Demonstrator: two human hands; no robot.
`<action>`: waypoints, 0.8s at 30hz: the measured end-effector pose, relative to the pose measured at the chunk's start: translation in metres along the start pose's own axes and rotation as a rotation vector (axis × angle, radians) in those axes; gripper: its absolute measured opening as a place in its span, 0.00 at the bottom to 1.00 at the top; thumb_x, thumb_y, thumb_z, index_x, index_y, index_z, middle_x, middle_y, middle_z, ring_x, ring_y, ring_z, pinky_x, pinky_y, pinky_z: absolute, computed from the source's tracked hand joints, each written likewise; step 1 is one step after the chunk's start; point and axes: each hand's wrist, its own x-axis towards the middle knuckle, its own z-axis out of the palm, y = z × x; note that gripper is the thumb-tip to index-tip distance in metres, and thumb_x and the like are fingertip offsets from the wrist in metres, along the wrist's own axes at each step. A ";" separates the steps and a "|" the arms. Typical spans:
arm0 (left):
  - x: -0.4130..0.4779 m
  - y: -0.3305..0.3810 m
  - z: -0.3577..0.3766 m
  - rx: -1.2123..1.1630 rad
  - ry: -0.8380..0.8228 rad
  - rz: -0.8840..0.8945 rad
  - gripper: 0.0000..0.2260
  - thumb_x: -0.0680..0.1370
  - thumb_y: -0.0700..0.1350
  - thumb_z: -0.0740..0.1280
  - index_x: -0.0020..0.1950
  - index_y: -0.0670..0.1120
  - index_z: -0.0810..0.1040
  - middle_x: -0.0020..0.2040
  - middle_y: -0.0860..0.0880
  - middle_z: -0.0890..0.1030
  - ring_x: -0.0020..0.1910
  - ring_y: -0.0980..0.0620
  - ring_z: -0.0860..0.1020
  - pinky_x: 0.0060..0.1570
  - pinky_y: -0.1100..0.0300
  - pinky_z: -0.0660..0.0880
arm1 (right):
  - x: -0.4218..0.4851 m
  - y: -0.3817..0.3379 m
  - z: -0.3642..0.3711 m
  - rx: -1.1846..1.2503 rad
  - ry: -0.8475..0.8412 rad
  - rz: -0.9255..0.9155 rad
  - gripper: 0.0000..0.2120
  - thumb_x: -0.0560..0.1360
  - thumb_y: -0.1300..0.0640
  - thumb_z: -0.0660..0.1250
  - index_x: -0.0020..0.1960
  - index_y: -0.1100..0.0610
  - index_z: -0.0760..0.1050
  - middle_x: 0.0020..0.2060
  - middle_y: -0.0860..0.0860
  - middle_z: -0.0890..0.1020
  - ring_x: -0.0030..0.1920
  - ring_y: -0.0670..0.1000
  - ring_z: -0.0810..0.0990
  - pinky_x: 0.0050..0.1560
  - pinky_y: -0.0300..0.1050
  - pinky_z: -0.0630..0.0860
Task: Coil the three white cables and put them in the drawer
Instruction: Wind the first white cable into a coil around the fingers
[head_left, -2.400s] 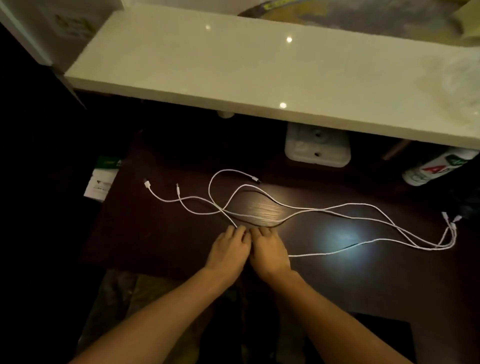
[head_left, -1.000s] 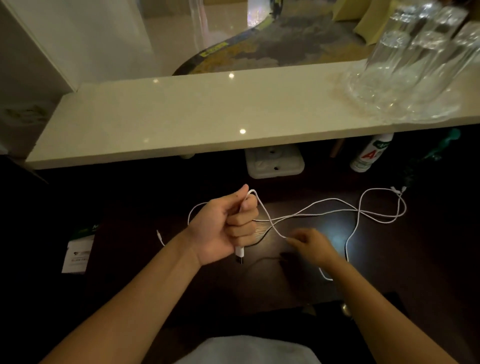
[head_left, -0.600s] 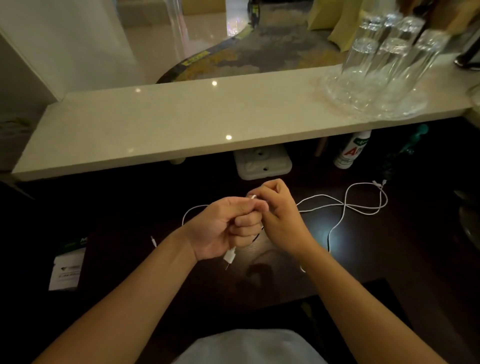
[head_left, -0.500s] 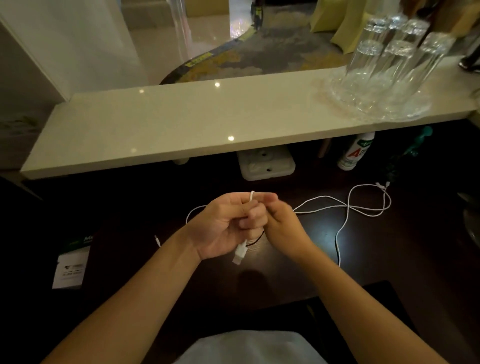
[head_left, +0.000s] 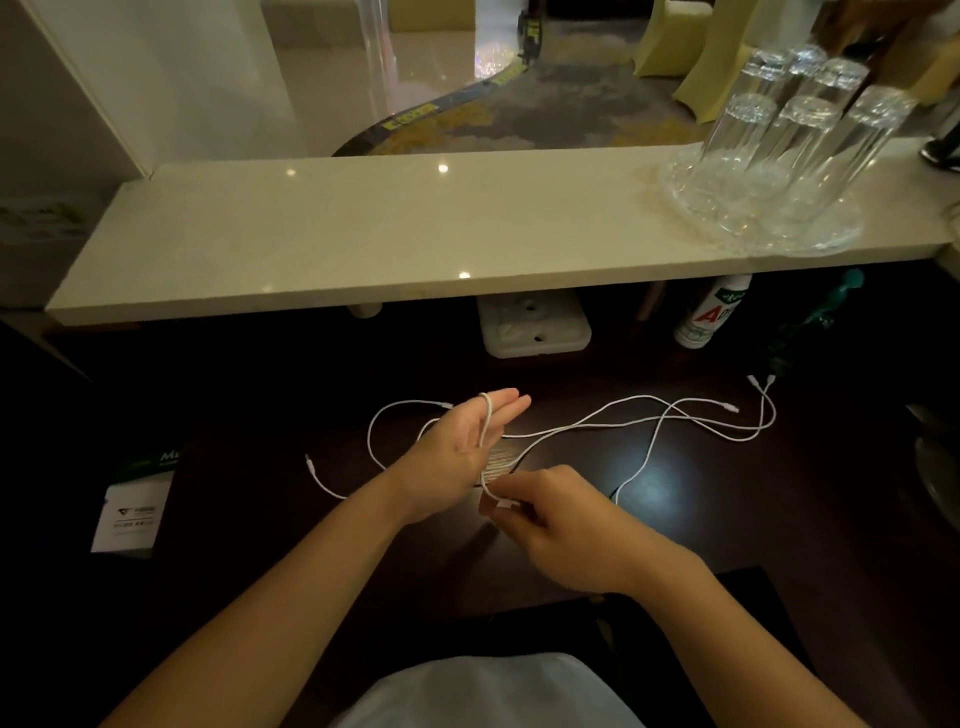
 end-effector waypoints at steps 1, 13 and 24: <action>-0.002 0.000 0.001 -0.007 -0.027 -0.033 0.30 0.77 0.24 0.55 0.77 0.42 0.58 0.75 0.48 0.68 0.74 0.57 0.65 0.73 0.61 0.61 | 0.001 -0.004 -0.006 -0.006 -0.019 -0.031 0.11 0.78 0.61 0.64 0.37 0.56 0.72 0.25 0.43 0.69 0.30 0.44 0.71 0.35 0.40 0.67; -0.028 0.009 0.014 -0.238 -0.414 -0.220 0.27 0.74 0.20 0.51 0.71 0.33 0.66 0.68 0.35 0.75 0.67 0.42 0.75 0.68 0.52 0.71 | 0.030 0.017 -0.057 0.147 0.027 0.005 0.07 0.75 0.57 0.72 0.38 0.52 0.79 0.25 0.40 0.76 0.27 0.40 0.73 0.34 0.31 0.69; -0.033 0.023 0.008 -0.625 -0.405 -0.016 0.28 0.69 0.21 0.50 0.69 0.31 0.67 0.67 0.32 0.74 0.65 0.38 0.75 0.65 0.54 0.72 | 0.018 0.043 0.013 0.920 0.174 0.257 0.09 0.74 0.66 0.63 0.44 0.59 0.81 0.32 0.55 0.77 0.33 0.54 0.75 0.33 0.42 0.70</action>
